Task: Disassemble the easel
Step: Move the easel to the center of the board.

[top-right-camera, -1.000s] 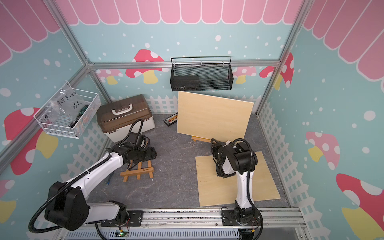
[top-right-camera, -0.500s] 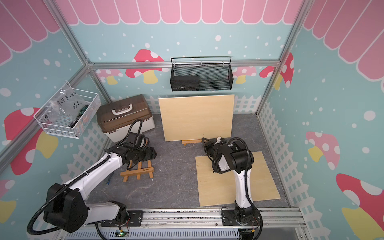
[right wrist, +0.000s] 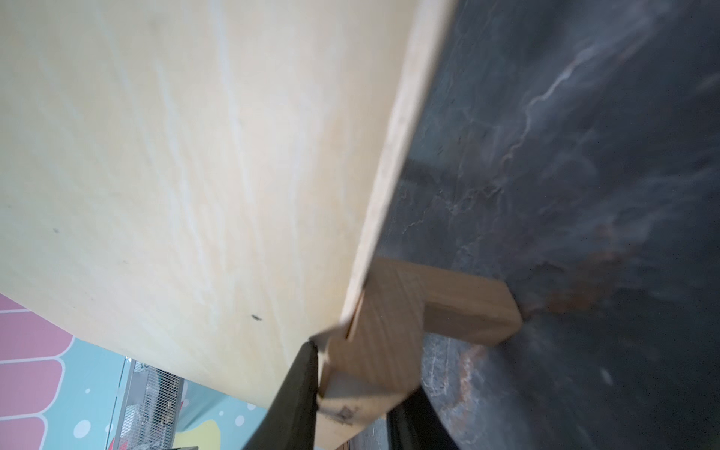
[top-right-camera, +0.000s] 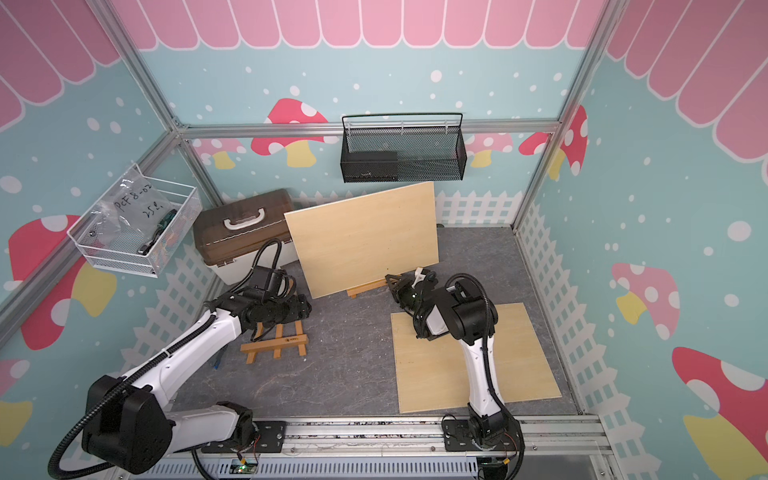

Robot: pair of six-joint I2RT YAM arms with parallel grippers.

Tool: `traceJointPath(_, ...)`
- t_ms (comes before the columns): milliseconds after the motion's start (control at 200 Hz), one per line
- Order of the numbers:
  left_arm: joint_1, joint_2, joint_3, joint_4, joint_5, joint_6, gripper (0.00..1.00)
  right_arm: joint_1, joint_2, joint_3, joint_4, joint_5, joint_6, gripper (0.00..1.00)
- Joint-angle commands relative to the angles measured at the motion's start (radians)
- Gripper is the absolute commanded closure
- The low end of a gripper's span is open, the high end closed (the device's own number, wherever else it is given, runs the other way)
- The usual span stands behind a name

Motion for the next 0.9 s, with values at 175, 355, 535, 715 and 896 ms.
traceJointPath(175, 0.018, -0.044, -0.026, -0.028, -0.028, 0.004, 0.13, 0.030, 0.023, 0.032, -0.006, -0.061, -0.080, 0.82)
traceJointPath(355, 0.037, -0.060, -0.018, -0.034, -0.027, 0.025, 0.13, 0.014, -0.022, 0.019, -0.016, -0.025, -0.091, 0.67)
traceJointPath(535, 0.102, -0.094, -0.020, -0.010, 0.033, 0.077, 0.12, 0.000, -0.105, 0.027, -0.098, -0.012, -0.149, 0.54)
traceJointPath(715, 0.199, -0.106, -0.013, 0.054, 0.140, 0.164, 0.12, -0.001, -0.208, 0.020, -0.268, 0.004, -0.249, 0.45)
traceJointPath(896, 0.264, -0.074, 0.015, 0.141, 0.273, 0.239, 0.12, 0.001, -0.341, 0.000, -0.513, 0.035, -0.414, 0.38)
